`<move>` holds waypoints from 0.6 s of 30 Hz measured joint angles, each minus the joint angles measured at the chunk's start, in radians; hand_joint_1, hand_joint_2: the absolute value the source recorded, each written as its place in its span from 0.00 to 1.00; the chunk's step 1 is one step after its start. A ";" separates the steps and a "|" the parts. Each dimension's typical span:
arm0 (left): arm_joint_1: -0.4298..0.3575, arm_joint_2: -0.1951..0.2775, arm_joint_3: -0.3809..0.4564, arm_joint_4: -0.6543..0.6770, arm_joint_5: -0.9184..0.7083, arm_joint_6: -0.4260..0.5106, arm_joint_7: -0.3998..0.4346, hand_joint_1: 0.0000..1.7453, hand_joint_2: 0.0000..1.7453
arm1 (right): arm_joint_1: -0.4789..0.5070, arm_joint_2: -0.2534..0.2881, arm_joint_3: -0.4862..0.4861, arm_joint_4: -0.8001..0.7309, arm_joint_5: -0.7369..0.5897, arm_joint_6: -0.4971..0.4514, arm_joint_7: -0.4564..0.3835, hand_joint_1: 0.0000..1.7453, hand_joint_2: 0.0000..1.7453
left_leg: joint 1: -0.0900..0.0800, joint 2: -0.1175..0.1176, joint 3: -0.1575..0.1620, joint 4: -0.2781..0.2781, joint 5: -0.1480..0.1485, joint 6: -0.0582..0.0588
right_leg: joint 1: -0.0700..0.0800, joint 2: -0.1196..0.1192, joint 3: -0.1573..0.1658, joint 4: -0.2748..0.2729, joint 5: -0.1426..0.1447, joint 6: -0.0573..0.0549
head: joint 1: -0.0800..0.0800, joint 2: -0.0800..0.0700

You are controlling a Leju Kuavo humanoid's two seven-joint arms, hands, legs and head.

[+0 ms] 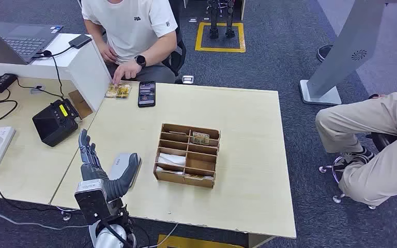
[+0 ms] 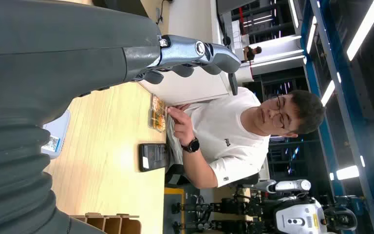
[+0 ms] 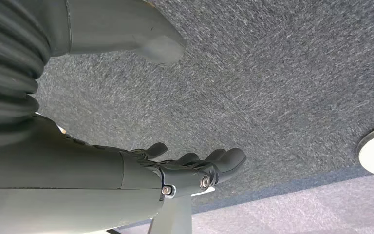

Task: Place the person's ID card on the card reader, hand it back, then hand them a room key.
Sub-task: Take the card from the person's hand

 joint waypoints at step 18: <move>-0.001 0.000 0.000 0.007 0.037 0.000 -0.016 0.00 1.00 | 0.000 0.000 0.000 -0.003 0.019 0.000 0.009 0.00 1.00 | 0.000 0.000 0.000 0.000 0.000 0.000 | 0.000 0.000 0.000 0.000 0.000 0.000 | 0.000 0.000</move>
